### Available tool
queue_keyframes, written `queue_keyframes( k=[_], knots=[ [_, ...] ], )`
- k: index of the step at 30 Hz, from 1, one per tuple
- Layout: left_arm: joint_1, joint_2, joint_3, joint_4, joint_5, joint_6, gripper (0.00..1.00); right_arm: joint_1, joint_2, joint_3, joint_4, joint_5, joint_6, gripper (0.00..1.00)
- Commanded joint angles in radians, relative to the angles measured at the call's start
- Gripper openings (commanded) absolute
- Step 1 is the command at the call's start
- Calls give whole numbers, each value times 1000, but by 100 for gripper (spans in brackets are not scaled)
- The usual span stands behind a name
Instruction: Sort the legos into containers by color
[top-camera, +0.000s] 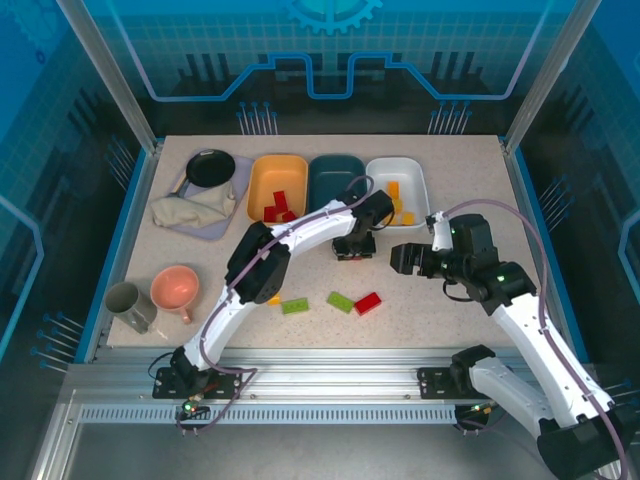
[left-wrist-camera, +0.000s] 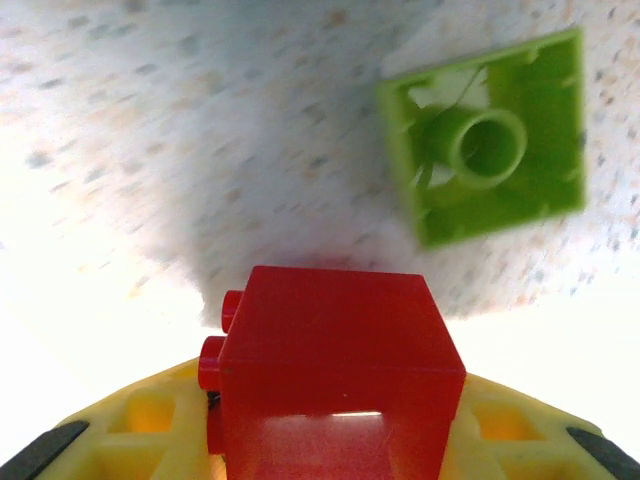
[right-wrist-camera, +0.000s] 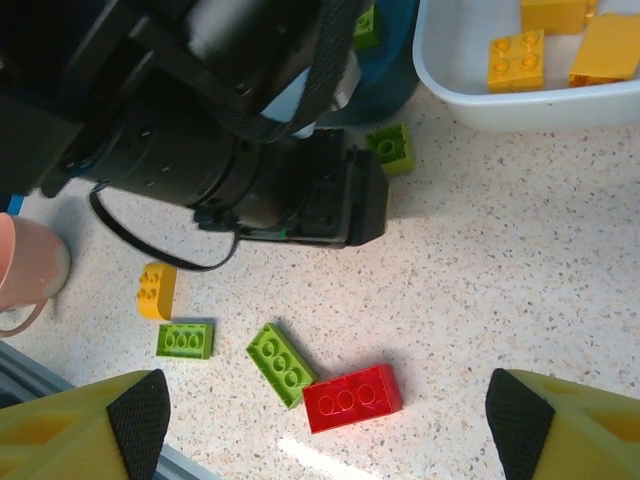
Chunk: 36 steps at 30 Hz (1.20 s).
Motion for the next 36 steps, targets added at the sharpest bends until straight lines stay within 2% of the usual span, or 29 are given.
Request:
queue_keyframes(
  k=[1,5,9,12,18,24,31,36],
  knots=[
    [25,-211,-71,-10,-28,12,33,9,0,71,9,-51,-44,85],
    [113,-342,-166,-3,-9,44,33,59,25,71,81,-72,-33,84],
    [252,-380,-188,42,6,105,32,209,75,54,247,10,-11,84],
    [355,-335,-137,87,17,148,32,281,146,56,388,57,31,85],
    [477,-112,132,106,17,194,32,296,323,91,638,109,152,86],
    [544,110,368,81,-1,198,33,285,486,164,761,204,226,87],
    [573,202,391,153,20,210,36,266,679,340,757,207,273,88],
    [577,247,422,90,10,193,38,256,767,431,700,162,284,87]
  ],
)
